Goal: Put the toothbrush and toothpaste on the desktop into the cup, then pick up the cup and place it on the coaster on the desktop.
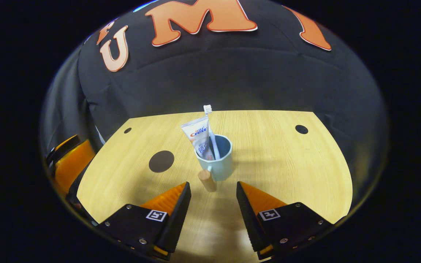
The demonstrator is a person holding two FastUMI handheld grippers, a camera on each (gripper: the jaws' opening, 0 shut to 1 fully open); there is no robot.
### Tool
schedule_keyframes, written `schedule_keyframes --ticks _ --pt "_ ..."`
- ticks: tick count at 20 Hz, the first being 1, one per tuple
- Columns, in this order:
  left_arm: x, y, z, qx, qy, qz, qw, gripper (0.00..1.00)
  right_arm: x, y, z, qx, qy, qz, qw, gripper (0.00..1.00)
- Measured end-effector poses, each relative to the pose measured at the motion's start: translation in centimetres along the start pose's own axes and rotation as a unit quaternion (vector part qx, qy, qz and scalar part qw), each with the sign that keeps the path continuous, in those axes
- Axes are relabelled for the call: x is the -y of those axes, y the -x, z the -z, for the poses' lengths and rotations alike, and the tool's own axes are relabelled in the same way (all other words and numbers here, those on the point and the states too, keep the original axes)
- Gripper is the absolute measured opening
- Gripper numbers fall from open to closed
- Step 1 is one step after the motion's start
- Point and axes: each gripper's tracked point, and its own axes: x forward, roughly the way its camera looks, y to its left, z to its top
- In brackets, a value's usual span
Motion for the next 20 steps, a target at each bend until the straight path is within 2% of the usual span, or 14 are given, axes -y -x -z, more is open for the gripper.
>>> schedule_keyframes --ticks 3,4,6,7,8,9,10,11,12,14,15,16,18,20 --pt "-2.1 1.3 2.7 -0.044 0.034 -0.018 0.998 0.98 -0.7 -2.3 -0.2 -0.025 0.001 0.016 1.000 0.76" --pt "-2.8 1.7 3.7 -0.061 0.045 -0.023 0.997 0.98 -0.9 -3.2 -0.2 -0.034 -0.001 0.018 0.999 0.72" --pt "-3.6 2.1 5.8 -0.093 0.060 -0.027 0.993 0.98 -1.0 -4.6 0.3 -0.051 -0.002 0.030 0.998 0.72" --pt "-4.2 2.2 6.6 -0.106 0.064 -0.032 0.992 0.98 -0.9 -5.2 0.6 -0.062 -0.002 0.037 0.997 0.76" --pt "-4.8 2.5 7.4 -0.120 0.069 -0.036 0.990 0.99 -1.1 -5.7 0.8 -0.070 -0.005 0.037 0.997 0.72" --pt "-5.2 2.8 8.1 -0.135 0.072 -0.039 0.987 0.99 -1.0 -6.0 1.0 -0.078 -0.008 0.043 0.996 0.77" --pt "-5.8 3.1 8.9 -0.146 0.073 -0.040 0.986 0.99 -1.1 -6.5 1.3 -0.084 -0.011 0.043 0.995 0.72" --pt "-6.1 3.4 9.5 -0.157 0.070 -0.040 0.984 0.99 -1.1 -6.8 1.6 -0.090 -0.013 0.048 0.995 0.76" --pt "-6.5 3.5 10.4 -0.167 0.065 -0.042 0.983 0.99 -1.1 -7.3 2.0 -0.097 -0.014 0.051 0.994 0.76" --pt "-7.5 4.0 12.4 -0.197 0.055 -0.046 0.978 0.99 -0.7 -7.9 2.7 -0.111 -0.014 0.064 0.992 0.66" --pt "-7.7 4.1 13.3 -0.210 0.054 -0.046 0.975 0.99 -0.6 -8.2 3.1 -0.117 -0.017 0.067 0.991 0.55" --pt "-7.8 4.3 14.3 -0.224 0.053 -0.044 0.972 0.99 -0.6 -8.2 3.1 -0.118 -0.023 0.065 0.991 0.50" --pt "-7.6 4.7 15.4 -0.241 0.052 -0.036 0.969 0.99 -0.4 -8.5 2.8 -0.107 -0.015 0.072 0.991 0.31" --pt "-7.3 5.2 16.2 -0.254 0.050 -0.025 0.966 0.99 -0.4 -8.4 2.7 -0.103 0.000 0.074 0.992 0.22"
